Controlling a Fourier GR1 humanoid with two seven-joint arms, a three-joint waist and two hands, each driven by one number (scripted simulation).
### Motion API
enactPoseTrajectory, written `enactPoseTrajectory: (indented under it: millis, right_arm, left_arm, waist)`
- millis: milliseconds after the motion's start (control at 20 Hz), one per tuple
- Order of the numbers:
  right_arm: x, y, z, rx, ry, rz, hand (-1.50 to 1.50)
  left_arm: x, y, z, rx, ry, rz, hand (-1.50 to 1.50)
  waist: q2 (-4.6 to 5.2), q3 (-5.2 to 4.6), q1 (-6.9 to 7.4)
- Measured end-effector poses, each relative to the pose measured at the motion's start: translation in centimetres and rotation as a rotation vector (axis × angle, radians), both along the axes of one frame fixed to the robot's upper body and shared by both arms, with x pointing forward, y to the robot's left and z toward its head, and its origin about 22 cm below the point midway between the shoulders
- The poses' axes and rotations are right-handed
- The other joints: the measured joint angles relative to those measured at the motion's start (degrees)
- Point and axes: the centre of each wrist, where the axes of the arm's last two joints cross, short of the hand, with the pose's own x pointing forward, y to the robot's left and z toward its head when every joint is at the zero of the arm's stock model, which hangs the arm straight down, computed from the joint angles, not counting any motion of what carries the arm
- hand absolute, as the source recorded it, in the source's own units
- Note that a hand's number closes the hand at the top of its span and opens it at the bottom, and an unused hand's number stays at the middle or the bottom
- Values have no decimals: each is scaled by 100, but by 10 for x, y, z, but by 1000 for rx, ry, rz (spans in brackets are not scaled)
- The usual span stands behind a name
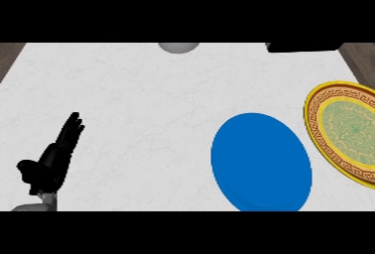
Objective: Pick the tomato from the plate and place it in the plate
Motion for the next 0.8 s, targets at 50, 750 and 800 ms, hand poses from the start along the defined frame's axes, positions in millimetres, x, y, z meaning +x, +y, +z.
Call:
enactPoseTrajectory:
  millis: [50, 750, 800]
  right_arm:
    - [-7, -9, 6, 8, -12, 6, 150]
    - [57, 0, -1, 70, 39, 131, 150]
    - [67, 7, -2, 77, 44, 143, 150]
  left_arm:
    - [1, 0, 0, -2, 2, -11, 0]
    - [13, -14, 9, 1, -5, -58, 0]
    - [13, -14, 10, 0, -4, -60, 0]
  waist:
    - [8, -3, 48]
    - [40, -26, 289]
    - [39, -26, 291]
